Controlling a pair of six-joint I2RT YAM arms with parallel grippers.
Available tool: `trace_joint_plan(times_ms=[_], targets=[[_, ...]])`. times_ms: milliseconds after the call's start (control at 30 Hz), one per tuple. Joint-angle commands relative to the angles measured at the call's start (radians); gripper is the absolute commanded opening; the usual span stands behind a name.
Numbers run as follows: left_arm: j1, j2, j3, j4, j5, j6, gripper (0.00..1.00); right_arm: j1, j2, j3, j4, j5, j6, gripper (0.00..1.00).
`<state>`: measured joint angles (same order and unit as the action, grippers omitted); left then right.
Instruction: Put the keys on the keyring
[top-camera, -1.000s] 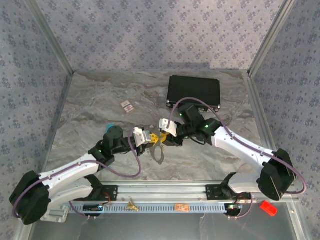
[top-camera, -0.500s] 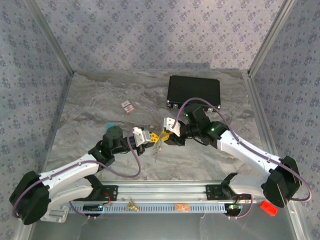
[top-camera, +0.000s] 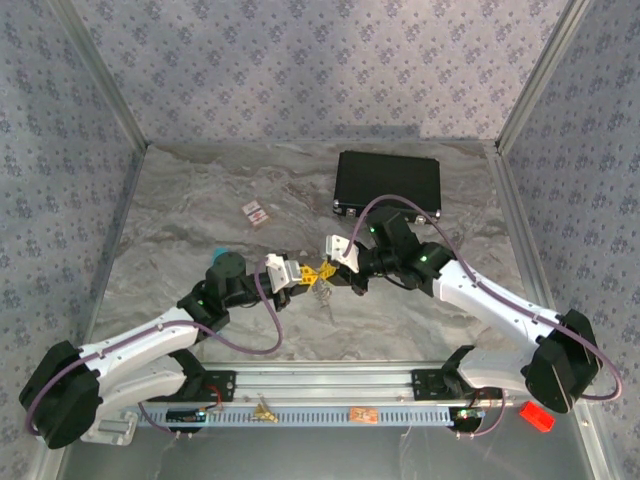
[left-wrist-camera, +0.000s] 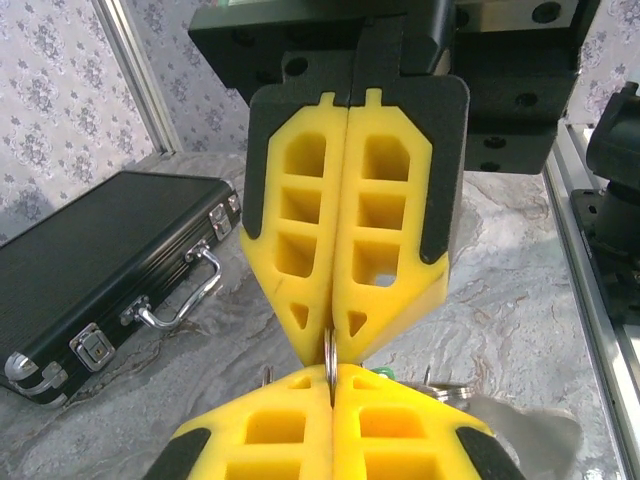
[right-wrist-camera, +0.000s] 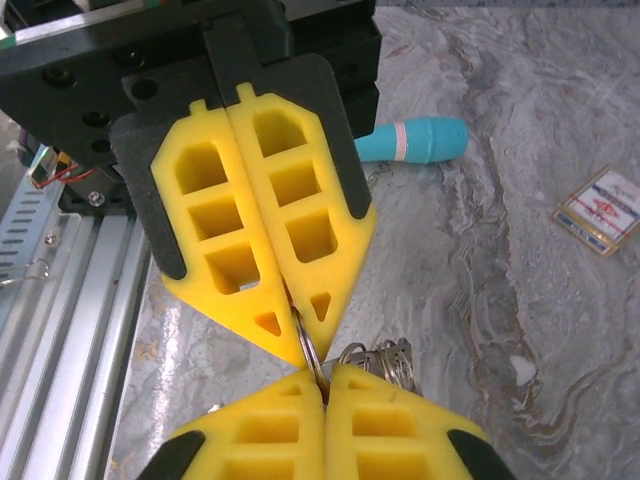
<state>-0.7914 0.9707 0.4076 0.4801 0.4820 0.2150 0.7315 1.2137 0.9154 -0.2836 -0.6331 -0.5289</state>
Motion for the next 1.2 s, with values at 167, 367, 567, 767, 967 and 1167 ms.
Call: trace_joint_plan(times_ms=[167, 367, 567, 767, 967, 1167], targets=[[0.0, -0.019, 0.043, -0.071, -0.024, 0.029, 0.13, 0.029, 0.012, 0.089, -0.123, 0.062, -0.066, 0.0], [-0.001, -0.006, 0.085, -0.186, -0.026, 0.063, 0.19, 0.081, 0.058, 0.173, -0.289, 0.197, -0.163, 0.0], [0.0, 0.021, 0.111, -0.22, -0.013, 0.076, 0.12, 0.115, 0.102, 0.24, -0.364, 0.256, -0.195, 0.0], [-0.001, 0.012, 0.104, -0.206, -0.01, 0.081, 0.0, 0.097, 0.082, 0.222, -0.322, 0.228, -0.151, 0.13], [0.0, -0.026, 0.04, -0.062, -0.002, 0.046, 0.0, 0.055, -0.001, 0.082, -0.17, 0.172, -0.021, 0.3], [-0.001, -0.032, 0.022, -0.021, 0.01, 0.037, 0.0, 0.053, -0.012, 0.039, -0.116, 0.156, 0.019, 0.28]])
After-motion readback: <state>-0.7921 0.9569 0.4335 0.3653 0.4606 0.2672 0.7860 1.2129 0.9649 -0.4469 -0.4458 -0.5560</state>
